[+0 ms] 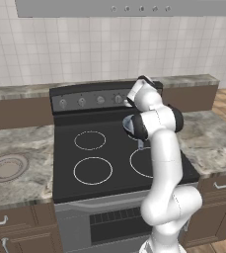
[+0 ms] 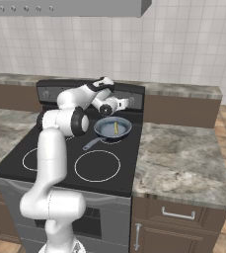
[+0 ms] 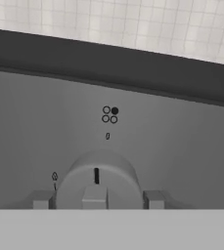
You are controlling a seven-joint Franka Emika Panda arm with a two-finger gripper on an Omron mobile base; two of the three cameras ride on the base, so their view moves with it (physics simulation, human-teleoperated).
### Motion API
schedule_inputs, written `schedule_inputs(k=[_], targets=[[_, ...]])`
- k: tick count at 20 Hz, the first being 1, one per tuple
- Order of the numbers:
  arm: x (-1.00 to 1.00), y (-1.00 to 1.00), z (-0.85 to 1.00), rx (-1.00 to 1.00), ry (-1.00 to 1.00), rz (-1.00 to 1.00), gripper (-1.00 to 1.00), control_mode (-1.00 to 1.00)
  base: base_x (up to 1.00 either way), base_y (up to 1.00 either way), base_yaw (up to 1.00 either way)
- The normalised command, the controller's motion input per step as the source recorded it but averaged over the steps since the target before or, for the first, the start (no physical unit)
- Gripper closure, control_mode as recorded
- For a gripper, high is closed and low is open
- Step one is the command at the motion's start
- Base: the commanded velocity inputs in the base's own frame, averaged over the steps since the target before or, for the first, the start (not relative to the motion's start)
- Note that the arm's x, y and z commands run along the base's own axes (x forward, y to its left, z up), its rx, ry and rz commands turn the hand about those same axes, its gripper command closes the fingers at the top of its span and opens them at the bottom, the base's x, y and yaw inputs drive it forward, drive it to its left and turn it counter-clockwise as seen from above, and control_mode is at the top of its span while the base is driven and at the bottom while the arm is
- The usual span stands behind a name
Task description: Pick up the butter stick and place it in the pan. Then turn on the burner for the pan.
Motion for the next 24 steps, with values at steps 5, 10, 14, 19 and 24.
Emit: schedule_inputs(k=[5,10,14,19,24], targets=[[0.06,0.0,0.0,-0.14,0.0,0.0,1.0,-1.0,0.0,0.0,0.0],[0.02,0.0,0.0,-0.19,0.0,0.0,1.0,-1.0,0.0,0.0,0.0],[0.06,0.03,0.0,-0.19,0.0,0.0,1.0,-1.0,0.0,0.0,0.0],[0.07,0.0,0.0,-0.16,0.0,0.0,1.0,-1.0,0.0,0.0,0.0],[0.09,0.0,0.0,-0.12,0.0,0.0,1.0,-1.0,0.0,0.0,0.0]])
